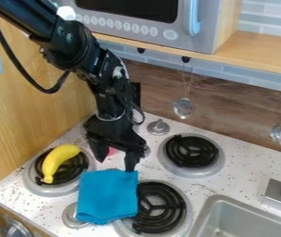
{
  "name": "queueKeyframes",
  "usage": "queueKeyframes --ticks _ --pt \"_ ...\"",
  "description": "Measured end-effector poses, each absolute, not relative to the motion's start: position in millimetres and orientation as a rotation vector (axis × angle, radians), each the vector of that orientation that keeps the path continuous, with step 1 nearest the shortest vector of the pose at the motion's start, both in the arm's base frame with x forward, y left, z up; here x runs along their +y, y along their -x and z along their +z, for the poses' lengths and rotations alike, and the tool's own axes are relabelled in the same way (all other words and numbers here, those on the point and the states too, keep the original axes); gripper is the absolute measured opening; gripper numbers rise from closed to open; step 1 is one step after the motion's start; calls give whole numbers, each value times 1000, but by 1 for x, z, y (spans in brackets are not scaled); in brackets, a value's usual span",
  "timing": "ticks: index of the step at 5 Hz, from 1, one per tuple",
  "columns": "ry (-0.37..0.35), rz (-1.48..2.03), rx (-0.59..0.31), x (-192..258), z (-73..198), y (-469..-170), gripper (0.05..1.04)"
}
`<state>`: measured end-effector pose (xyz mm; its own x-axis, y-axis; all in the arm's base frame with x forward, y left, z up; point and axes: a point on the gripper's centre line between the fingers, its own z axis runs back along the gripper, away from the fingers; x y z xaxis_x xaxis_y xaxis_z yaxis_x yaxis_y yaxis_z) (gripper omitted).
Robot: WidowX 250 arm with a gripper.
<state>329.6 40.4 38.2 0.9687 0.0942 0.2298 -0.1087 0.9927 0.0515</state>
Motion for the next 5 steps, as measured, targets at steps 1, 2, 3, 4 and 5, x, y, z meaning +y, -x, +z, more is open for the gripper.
queueKeyframes --ticks 1,2,3,4,5 --pt "-60 106 -199 40 28 -327 1001" --pt "-41 127 -164 38 7 -334 1001" --pt "-35 137 -135 39 -9 -342 1001" --pt "-36 140 -82 41 -28 -337 1001" --pt "-38 167 -85 53 -31 -334 1001"
